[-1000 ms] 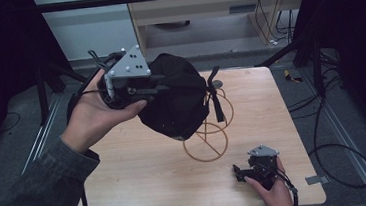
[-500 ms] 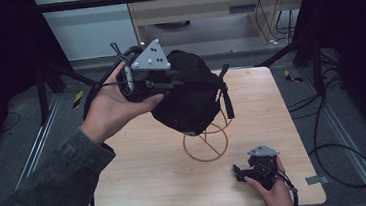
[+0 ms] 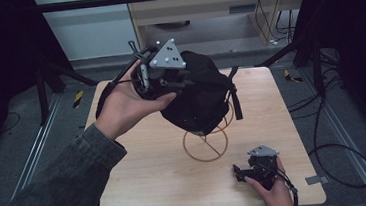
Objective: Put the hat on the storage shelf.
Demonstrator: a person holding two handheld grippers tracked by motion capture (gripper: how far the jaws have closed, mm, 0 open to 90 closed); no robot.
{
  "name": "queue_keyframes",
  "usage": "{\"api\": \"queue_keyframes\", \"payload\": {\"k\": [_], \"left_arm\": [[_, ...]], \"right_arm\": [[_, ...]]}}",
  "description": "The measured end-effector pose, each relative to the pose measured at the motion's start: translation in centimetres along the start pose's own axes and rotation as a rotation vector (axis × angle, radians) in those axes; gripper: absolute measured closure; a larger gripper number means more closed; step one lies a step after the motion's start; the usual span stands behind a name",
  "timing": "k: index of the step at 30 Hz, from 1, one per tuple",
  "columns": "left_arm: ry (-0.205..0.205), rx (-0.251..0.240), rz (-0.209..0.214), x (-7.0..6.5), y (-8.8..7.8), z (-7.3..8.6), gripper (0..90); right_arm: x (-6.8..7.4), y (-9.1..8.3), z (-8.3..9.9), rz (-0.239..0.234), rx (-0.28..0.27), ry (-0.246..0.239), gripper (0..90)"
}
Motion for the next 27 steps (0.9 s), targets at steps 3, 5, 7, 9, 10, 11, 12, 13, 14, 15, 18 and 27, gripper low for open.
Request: {"api": "queue_keyframes", "payload": {"k": [3,5,7,9,10,11,12,13,14,15,18,27], "left_arm": [[0.004,0.010,-0.001,0.0,0.5,0.0,72.4],[0.004,0.016,0.002,0.0,0.8,0.0,72.3],[0.005,0.021,0.003,0.0,1.1,0.0,72.3],[0.006,0.025,0.001,0.0,1.5,0.1,72.3],[0.007,0.034,0.002,0.1,1.6,0.2,72.3],[0.006,0.035,0.002,0.1,1.7,0.2,72.3],[0.003,0.035,0.004,0.1,1.8,0.2,72.3],[0.000,0.036,0.005,0.2,2.0,0.3,72.3],[-0.001,0.037,0.006,0.2,2.1,0.3,72.2],[-0.003,0.040,0.004,0.2,2.3,0.3,72.2],[-0.011,0.046,0.004,0.2,2.8,0.4,72.3],[-0.021,0.067,0.010,0.3,4.0,1.1,72.2]], "right_arm": [[0.0,0.0,0.0,0.000,0.000,-0.001,1.6],[0.0,0.0,0.0,0.000,0.000,-0.001,1.6],[0.0,0.0,0.0,0.000,0.000,-0.001,1.6],[0.0,0.0,0.0,0.000,0.000,-0.001,1.6],[0.0,0.0,0.0,0.000,0.001,0.002,1.6],[0.0,0.0,0.0,0.000,0.000,-0.001,1.6],[0.0,0.0,0.0,0.000,-0.001,-0.001,1.6],[0.0,0.0,0.0,0.000,0.000,-0.001,1.6],[0.0,0.0,0.0,0.000,-0.001,-0.001,1.6],[0.0,0.0,0.0,0.000,0.000,-0.001,1.6],[0.0,0.0,0.0,0.000,0.000,-0.001,1.6],[0.0,0.0,0.0,0.001,0.001,-0.002,1.6]]}}
Point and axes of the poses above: each handheld gripper's, and its own axes: y roughly forward along the jaws, z roughly out of its underside, x roughly to its left, the point moved 7 cm from there along y, roughly forward along the jaws, and after that the axes turned 2 degrees about -x, right-handed, at the moved point
